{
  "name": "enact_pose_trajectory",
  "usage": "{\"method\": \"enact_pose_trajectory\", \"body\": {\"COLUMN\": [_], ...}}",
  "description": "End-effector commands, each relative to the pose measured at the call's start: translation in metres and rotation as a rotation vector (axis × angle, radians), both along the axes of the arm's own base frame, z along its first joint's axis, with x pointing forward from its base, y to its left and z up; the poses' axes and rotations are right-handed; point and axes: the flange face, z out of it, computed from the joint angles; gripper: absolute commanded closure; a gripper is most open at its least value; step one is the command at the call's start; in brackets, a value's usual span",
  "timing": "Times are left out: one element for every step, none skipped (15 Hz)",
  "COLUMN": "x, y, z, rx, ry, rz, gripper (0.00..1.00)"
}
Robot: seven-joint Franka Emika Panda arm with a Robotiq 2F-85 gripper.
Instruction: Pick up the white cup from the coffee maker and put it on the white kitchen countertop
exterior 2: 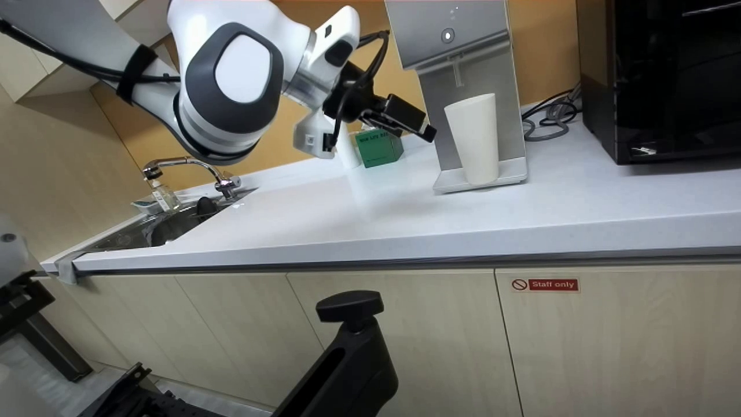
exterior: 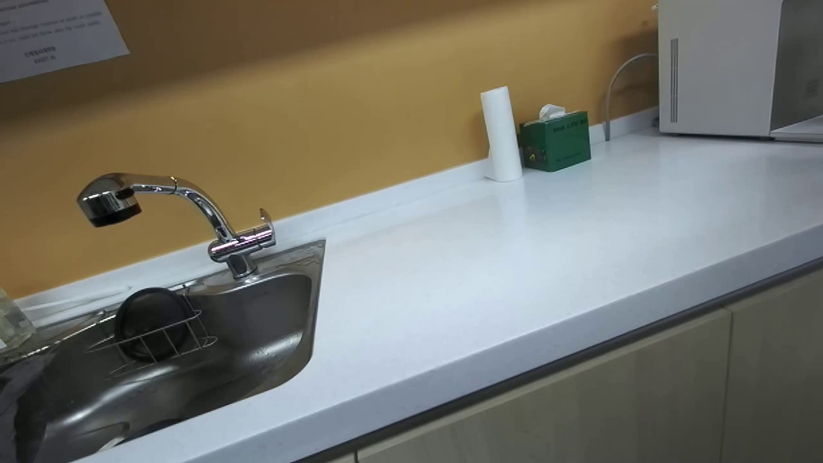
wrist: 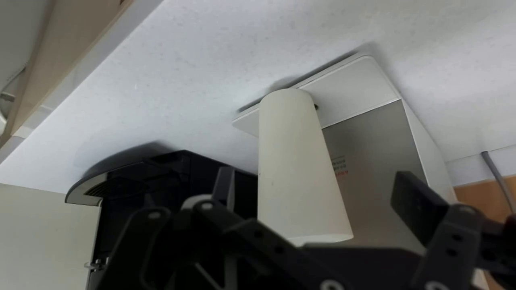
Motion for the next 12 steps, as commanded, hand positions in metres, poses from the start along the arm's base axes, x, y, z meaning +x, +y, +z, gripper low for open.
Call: {"method": "enact_pose_trajectory", "body": {"x": [0.005, 0.006, 0.006, 0.008, 0.009, 0.012, 0.017, 0.023, 0.029, 0.033, 0.039, 0.042], "y": [-0.009, -0.01, -0.011, -0.012, -0.014, -0.015, -0.014, -0.013, -0.011, -0.01, -0.009, -0.013], "z": [0.009, 0.01, 0.013, 0.014, 0.014, 0.013, 0.011, 0.009, 0.011, 0.012, 0.012, 0.016], "rx": [-0.012, -0.019, -0.035, -0.04, -0.04, -0.019, 0.021, 0.053, 0.077, 0.09, 0.095, 0.095], "ry": [-0.015, -0.017, -0.013, -0.011, -0.001, 0.01, 0.031, 0.05, 0.069, 0.08, 0.095, 0.091], "rz": [0.013, 0.022, 0.029, 0.04, 0.044, 0.049, 0.061, 0.071, 0.079, 0.083, 0.092, 0.096], "gripper": [0.0, 0.0, 0.0, 0.0, 0.0, 0.0, 0.0, 0.0, 0.0, 0.0, 0.0, 0.0]}}
